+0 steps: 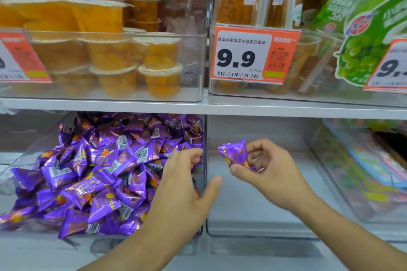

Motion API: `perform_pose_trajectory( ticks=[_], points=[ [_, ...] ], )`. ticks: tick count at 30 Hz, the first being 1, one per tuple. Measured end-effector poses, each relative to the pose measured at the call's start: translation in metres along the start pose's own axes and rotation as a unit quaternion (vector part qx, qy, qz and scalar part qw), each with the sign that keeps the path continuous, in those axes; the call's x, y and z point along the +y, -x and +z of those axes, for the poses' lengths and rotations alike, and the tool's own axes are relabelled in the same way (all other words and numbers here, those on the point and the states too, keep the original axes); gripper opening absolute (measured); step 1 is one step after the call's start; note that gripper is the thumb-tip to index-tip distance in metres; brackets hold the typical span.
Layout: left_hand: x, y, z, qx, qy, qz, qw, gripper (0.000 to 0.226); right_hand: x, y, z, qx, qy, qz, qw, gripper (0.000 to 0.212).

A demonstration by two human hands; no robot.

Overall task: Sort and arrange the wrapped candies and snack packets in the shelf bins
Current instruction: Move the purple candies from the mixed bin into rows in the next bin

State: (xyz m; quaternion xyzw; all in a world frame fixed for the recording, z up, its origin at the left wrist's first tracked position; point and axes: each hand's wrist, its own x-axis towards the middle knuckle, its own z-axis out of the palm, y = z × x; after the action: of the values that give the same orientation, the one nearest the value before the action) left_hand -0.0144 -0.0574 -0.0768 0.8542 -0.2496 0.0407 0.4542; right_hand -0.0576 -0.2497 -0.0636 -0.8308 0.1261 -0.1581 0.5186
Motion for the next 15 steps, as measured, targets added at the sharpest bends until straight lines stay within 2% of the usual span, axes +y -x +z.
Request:
perform_pose_trajectory(
  ticks=[4, 6, 11, 15],
  points=[
    [-0.006, -0.003, -0.002, -0.03, -0.021, -0.024, 0.999, 0.043, 0.019, -0.055, -0.009, -0.016, 0.25, -0.027, 0.968, 0.03],
    [-0.007, -0.005, -0.002, -0.036, -0.007, -0.024, 0.999, 0.041, 0.031, -0.084, -0.002, -0.056, 0.289, -0.018, 0.955, 0.03],
    [-0.013, -0.006, -0.003, -0.038, 0.039, -0.026, 0.998, 0.039, 0.06, -0.122, 0.026, -0.118, 0.27, 0.05, 0.954, 0.038],
    [-0.018, -0.006, -0.001, -0.038, 0.044, -0.019, 0.998, 0.045, 0.079, -0.121, 0.043, -0.042, 0.174, 0.103, 0.978, 0.052]
  ],
)
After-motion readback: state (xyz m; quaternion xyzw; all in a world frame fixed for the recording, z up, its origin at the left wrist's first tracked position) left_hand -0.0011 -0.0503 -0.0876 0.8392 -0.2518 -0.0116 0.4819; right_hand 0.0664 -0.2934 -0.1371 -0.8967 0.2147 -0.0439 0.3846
